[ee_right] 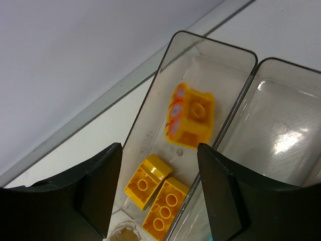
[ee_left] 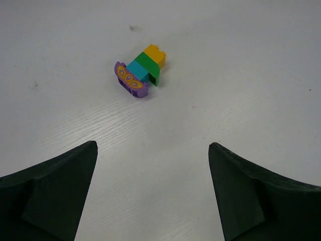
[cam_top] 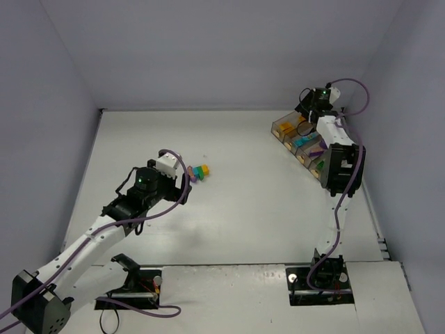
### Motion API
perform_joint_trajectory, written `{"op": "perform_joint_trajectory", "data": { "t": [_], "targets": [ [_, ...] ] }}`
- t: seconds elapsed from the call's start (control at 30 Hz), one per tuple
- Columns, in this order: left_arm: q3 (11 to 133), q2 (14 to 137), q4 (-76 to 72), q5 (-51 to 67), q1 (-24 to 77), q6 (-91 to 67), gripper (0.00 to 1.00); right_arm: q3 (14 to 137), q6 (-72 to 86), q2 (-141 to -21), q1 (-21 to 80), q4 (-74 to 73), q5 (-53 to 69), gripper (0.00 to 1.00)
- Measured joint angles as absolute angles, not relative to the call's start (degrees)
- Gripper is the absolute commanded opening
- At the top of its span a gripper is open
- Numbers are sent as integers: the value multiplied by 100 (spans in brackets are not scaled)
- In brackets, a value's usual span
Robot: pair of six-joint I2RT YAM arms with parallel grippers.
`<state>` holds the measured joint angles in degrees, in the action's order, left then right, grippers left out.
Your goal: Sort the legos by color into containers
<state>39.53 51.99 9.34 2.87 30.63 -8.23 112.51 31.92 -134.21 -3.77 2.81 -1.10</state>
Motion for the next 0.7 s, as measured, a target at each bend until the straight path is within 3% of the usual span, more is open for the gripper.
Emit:
{"op": "perform_joint_trajectory", "data": {
  "t": [0.33,0.7],
  "targets": [
    [4248,5940,939,683,3006,-148,85,10108,2803,-12678,-377,502,725,60],
    [5760,8165,1131,2078,2112,1142,85,7946,2257,-9209,-377,663,1870,69]
  ]
}}
